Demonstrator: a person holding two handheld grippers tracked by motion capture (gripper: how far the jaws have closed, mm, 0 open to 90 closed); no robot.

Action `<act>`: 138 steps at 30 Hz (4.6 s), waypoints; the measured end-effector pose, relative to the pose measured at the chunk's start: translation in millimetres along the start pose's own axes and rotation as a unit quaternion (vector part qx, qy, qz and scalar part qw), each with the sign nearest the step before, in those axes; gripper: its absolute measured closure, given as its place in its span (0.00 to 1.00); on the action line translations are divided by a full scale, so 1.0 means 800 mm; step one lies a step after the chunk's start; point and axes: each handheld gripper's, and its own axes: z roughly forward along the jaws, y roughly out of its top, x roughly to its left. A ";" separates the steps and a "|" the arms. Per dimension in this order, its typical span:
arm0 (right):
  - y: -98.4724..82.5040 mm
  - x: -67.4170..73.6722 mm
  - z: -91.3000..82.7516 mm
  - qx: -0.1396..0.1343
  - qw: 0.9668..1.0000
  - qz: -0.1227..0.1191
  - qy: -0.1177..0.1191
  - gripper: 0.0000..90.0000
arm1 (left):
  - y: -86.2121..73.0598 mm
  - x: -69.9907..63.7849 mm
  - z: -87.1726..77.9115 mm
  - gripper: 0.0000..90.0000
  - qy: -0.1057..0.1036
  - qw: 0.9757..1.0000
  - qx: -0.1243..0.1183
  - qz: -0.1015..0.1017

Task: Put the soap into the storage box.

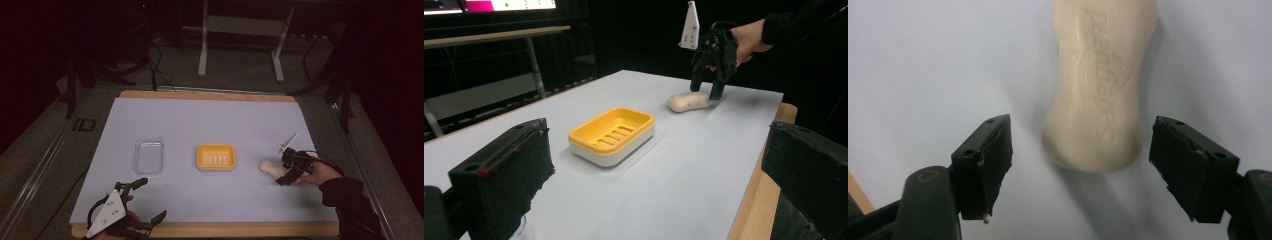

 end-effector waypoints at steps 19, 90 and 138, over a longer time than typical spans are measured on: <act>0.019 -0.004 0.018 -0.029 0.999 -0.017 -0.003 0.37 | -0.001 0.000 0.001 0.00 0.000 1.000 0.003 -0.001; 0.064 0.019 -0.045 -0.016 0.989 -0.145 -0.007 0.55 | -0.002 -0.001 0.002 0.00 -0.004 1.000 0.006 -0.001; 0.152 0.078 -0.051 -0.007 0.953 -0.299 0.034 0.55 | -0.002 -0.001 0.002 0.00 -0.004 1.000 0.007 0.000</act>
